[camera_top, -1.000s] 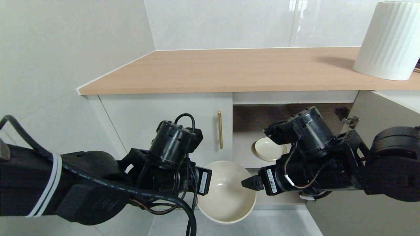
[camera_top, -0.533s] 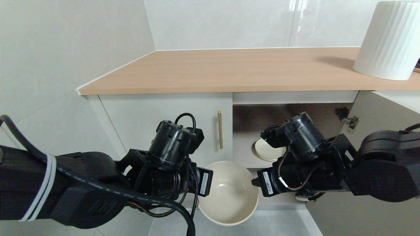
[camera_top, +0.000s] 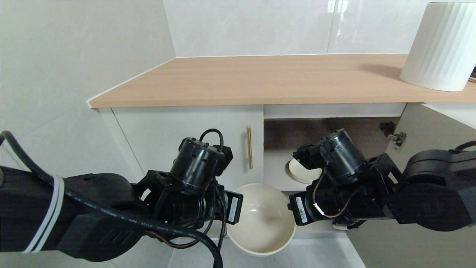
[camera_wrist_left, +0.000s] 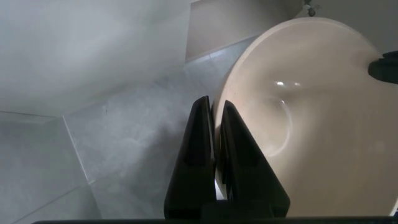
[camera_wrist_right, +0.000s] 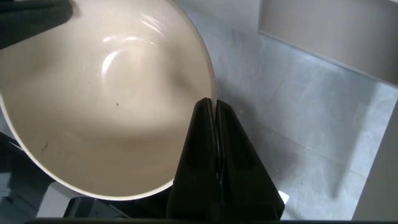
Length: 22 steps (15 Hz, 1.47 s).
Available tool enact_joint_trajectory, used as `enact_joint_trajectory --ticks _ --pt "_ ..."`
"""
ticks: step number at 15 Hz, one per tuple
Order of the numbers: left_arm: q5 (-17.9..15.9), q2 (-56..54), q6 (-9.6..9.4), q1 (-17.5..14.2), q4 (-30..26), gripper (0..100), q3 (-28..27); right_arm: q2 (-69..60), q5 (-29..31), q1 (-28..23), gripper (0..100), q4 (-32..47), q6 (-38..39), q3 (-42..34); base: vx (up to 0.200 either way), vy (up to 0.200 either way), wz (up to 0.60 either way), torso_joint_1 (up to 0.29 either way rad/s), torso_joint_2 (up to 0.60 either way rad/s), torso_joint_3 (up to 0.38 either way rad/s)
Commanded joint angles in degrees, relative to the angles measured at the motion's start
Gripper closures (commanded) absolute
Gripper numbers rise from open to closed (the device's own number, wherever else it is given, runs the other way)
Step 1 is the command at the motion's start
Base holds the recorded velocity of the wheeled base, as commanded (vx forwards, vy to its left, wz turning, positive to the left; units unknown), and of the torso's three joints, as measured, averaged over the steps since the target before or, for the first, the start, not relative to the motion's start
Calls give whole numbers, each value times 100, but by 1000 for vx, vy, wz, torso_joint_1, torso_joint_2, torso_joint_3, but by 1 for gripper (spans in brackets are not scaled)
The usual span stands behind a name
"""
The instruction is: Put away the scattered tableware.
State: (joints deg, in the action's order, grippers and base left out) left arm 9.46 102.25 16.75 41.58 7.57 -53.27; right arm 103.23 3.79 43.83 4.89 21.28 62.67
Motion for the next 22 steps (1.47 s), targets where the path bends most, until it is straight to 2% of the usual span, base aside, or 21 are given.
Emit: enact_joint_trajectory --ticks 1,4,5,12,14,16,19,22 --pt "3 14 4 -1 -1 100 10 4 8 3 100 3 -2 -1 0 0 0 0 0 0" --pt "12 5 -5 -1 -1 100 19 4 8 3 100 3 -2 -1 0 0 0 0 0 0" --pt "12 5 -5 -1 -1 0 27 13 8 3 100 3 -2 -1 0 0 0 0 0 0" --pt "135 -13 4 -10 8 0 19 22 25 -6 100 3 -2 -1 0 0 0 0 0 0" --pt "135 -21 -5 -27 8 0 19 180 192 -199 100 -58 113 -9 0 0 0 0 0 0" --pt "135 -13 4 -36 8 0 19 444 509 -480 100 -445 218 -88 0 0 0 0 0 0" --pt "144 -48 -5 -45 8 0 19 927 860 -1104 100 -1728 253 -343 0 0 0 0 0 0" --pt "144 -100 4 -45 -1 0 27 1305 1291 -1508 100 -2387 253 -352 0 0 0 0 0 0"
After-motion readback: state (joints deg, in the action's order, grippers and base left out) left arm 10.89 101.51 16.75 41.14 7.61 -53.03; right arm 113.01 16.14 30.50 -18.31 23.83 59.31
